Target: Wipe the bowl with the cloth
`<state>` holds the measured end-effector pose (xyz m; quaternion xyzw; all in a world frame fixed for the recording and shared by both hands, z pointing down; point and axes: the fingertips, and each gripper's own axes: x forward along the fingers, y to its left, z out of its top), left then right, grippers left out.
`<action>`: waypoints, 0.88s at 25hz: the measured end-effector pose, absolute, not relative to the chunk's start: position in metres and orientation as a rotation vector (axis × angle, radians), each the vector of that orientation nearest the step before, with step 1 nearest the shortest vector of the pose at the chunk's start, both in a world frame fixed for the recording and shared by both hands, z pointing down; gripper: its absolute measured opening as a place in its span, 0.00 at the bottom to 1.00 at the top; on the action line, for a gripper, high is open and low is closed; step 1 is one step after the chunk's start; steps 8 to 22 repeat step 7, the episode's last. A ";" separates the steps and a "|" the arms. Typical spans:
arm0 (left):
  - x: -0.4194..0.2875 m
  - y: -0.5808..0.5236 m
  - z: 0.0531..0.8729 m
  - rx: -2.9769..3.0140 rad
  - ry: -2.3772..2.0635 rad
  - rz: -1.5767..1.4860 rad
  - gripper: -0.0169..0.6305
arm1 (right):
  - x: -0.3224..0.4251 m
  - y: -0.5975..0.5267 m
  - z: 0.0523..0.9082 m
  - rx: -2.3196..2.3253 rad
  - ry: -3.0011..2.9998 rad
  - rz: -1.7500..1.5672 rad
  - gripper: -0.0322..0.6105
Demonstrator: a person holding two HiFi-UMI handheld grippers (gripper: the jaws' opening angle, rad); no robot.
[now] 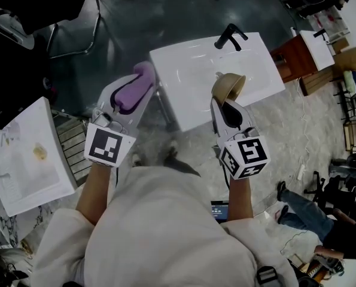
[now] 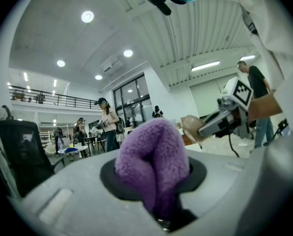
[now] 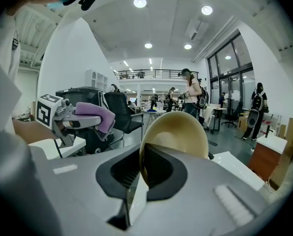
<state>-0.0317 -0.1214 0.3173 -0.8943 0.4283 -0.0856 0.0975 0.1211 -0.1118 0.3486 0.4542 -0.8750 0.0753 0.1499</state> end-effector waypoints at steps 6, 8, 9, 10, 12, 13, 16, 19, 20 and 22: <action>-0.025 -0.118 0.316 -2.651 1.261 -0.246 0.20 | 0.126 -0.108 0.351 1.301 -2.509 0.216 0.07; -0.024 -0.117 0.316 -2.650 1.259 -0.244 0.20 | 0.127 -0.107 0.351 1.300 -2.509 0.217 0.07; -0.024 -0.117 0.316 -2.650 1.259 -0.244 0.20 | 0.127 -0.107 0.351 1.300 -2.509 0.217 0.07; -0.024 -0.117 0.316 -2.650 1.259 -0.244 0.20 | 0.127 -0.107 0.351 1.300 -2.509 0.217 0.07; -0.024 -0.117 0.316 -2.650 1.259 -0.244 0.20 | 0.127 -0.107 0.351 1.300 -2.509 0.217 0.07; -0.024 -0.117 0.316 -2.650 1.259 -0.244 0.20 | 0.127 -0.107 0.351 1.300 -2.509 0.217 0.07; -0.024 -0.117 0.316 -2.650 1.259 -0.244 0.20 | 0.127 -0.107 0.351 1.300 -2.509 0.217 0.07; -0.024 -0.117 0.316 -2.650 1.259 -0.244 0.20 | 0.127 -0.107 0.351 1.300 -2.509 0.217 0.07; -0.024 -0.117 0.316 -2.650 1.259 -0.244 0.20 | 0.127 -0.107 0.351 1.300 -2.509 0.217 0.07; -0.024 -0.117 0.316 -2.650 1.259 -0.244 0.20 | 0.127 -0.107 0.351 1.300 -2.509 0.217 0.07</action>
